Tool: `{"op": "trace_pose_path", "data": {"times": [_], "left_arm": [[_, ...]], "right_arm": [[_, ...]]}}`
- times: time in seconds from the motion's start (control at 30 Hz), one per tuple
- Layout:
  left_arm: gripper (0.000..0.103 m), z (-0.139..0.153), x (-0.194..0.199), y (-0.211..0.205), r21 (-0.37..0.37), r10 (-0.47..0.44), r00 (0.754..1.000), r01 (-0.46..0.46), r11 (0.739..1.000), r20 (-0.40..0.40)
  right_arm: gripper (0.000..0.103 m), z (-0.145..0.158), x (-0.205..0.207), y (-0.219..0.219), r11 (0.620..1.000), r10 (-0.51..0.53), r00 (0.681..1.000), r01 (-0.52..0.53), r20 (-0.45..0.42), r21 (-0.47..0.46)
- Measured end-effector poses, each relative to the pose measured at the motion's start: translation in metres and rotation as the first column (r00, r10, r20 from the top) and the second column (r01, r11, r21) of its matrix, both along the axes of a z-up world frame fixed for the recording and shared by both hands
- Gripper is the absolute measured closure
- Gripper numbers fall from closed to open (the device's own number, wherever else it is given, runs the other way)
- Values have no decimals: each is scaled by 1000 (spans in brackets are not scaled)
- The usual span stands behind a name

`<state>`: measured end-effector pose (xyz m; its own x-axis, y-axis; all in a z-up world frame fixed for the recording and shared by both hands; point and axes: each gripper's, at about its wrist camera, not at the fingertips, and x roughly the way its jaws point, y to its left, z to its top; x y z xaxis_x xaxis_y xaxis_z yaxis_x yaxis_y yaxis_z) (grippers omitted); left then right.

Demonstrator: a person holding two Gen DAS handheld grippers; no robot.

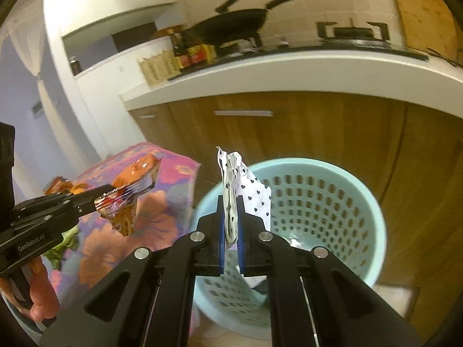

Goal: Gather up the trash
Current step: 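Carry the paper bag and wrapper over the blue basket and open both grippers, then move both open grippers back toward the bottle and greens on the table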

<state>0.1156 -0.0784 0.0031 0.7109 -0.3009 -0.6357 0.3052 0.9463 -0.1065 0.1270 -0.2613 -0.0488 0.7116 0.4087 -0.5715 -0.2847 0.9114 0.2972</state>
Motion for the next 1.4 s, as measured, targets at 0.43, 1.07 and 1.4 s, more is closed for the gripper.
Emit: {"op": "trace_pose_path", "data": {"times": [0.43,1.07,1.4], "left_arm": [[83,-28,42,-49,15,-45,996,47,999,-81],[69,-6,1,-6,-21,25,1000,-25,999,-18],[66,21,-47,62,-49,139,989,-136,989,53]], "right_arm": [[64,-30,18,-46,993,-81,990,90,-119,73],[63,-5,-2,-19,997,-50,997,53,-64,54],[63,27,-25,57,994,102,995,-102,-3,32]]}}
